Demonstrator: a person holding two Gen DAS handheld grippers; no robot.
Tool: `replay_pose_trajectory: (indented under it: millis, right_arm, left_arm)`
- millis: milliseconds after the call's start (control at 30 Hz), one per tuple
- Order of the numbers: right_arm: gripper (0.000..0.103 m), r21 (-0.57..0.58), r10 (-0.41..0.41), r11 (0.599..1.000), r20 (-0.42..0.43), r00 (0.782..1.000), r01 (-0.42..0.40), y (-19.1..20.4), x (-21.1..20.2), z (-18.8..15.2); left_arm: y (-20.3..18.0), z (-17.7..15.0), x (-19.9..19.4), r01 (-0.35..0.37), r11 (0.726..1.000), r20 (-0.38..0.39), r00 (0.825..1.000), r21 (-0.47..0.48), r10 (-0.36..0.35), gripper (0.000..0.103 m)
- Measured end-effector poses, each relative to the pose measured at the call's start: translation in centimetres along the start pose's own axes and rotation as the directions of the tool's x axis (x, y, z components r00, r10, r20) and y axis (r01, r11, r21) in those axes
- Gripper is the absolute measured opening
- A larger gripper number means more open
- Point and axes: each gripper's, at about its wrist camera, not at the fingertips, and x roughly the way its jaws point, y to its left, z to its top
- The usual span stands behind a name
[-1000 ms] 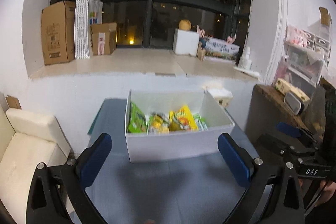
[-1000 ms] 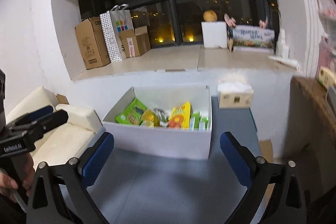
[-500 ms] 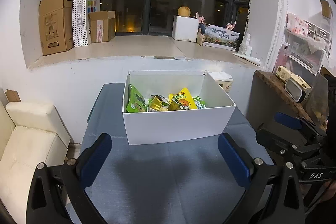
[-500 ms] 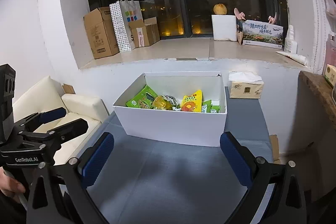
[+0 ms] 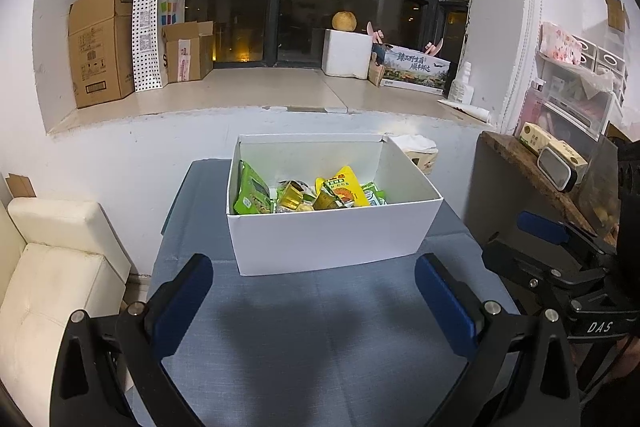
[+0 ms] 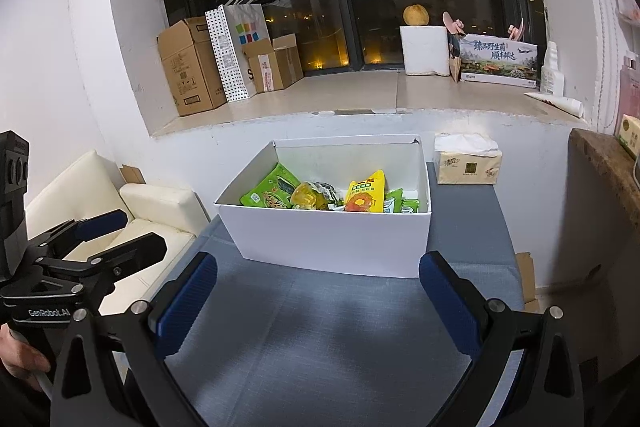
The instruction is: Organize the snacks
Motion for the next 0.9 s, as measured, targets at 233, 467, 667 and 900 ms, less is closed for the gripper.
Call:
replay_pose_trajectory:
  millis: [233, 467, 667, 900]
  right_arm:
    - [0.103, 0.003, 0.002, 1.0, -0.003, 1.0, -0.002, -0.03, 0.07, -0.02]
    - [0.103, 0.008, 0.0, 1.0, -0.003, 1.0, 0.0, -0.09, 0.05, -0.12]
    - [0.103, 0.009, 0.001, 1.0, -0.003, 1.0, -0.001, -0.08, -0.03, -0.23]
    - [0.103, 0.009, -0.001, 1.0, -0.004, 1.0, 0.001, -0.06, -0.05, -0.24]
  left_arm:
    - [0.02, 0.01, 0.17, -0.004, 1.0, -0.006, 1.0, 0.001, 0.004, 0.103]
    - [0.08, -0.05, 0.2, -0.001, 1.0, -0.006, 1.0, -0.001, 0.001, 0.103]
    - [0.18, -0.12, 0.28, 0.002, 1.0, -0.012, 1.0, -0.004, -0.002, 0.103]
    - [0.13, -0.14, 0.42, 0.005, 1.0, -0.016, 1.0, -0.006, -0.005, 0.103]
